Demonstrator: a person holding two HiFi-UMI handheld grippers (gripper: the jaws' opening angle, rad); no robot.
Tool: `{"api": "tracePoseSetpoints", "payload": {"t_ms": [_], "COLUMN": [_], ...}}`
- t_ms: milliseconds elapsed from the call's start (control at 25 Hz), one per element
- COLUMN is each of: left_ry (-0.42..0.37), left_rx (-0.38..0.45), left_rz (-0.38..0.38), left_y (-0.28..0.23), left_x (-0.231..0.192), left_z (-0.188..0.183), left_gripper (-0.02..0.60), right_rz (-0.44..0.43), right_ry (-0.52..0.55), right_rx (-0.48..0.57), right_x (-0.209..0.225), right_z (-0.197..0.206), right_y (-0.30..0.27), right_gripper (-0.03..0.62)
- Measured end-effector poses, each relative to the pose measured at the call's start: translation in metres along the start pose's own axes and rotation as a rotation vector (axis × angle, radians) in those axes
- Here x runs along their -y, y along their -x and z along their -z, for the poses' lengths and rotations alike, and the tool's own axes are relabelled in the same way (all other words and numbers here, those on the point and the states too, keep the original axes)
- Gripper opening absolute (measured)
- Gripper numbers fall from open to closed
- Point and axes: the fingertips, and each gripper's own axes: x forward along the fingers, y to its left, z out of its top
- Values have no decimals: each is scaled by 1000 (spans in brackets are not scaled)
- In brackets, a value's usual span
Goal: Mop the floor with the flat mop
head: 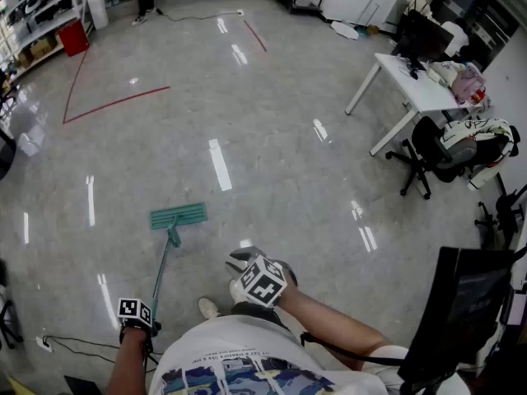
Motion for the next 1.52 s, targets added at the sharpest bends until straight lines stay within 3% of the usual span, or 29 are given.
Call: {"api": "tracePoseSetpoints", "payload": {"t_ms": [240,600,840,1240,1520], "left_ry": [-57,-7,52,115,100], "left_rx": [-10,-6,-2,42,19], "left_rz": [5,-13,-1,-10,15], "left_y": [-4,-6,-4,22,21], "left_x": [21,30,36,26,-4], "left_z": [-24,-30,-47,-112,-171], "left_gripper": [67,67,66,66,66], "right_rz": [41,-12,-43,-111,-106], "right_ry": [-40,-3,27,47,60], "right_rx": [-21,-20,51,72,34], "right_x": [18,30,45,68,82], "right_z": [17,13,-14,-51,-97], "right_y": [12,-1,-14,-45,-89], "right_gripper": [86,86,87,86,86]}}
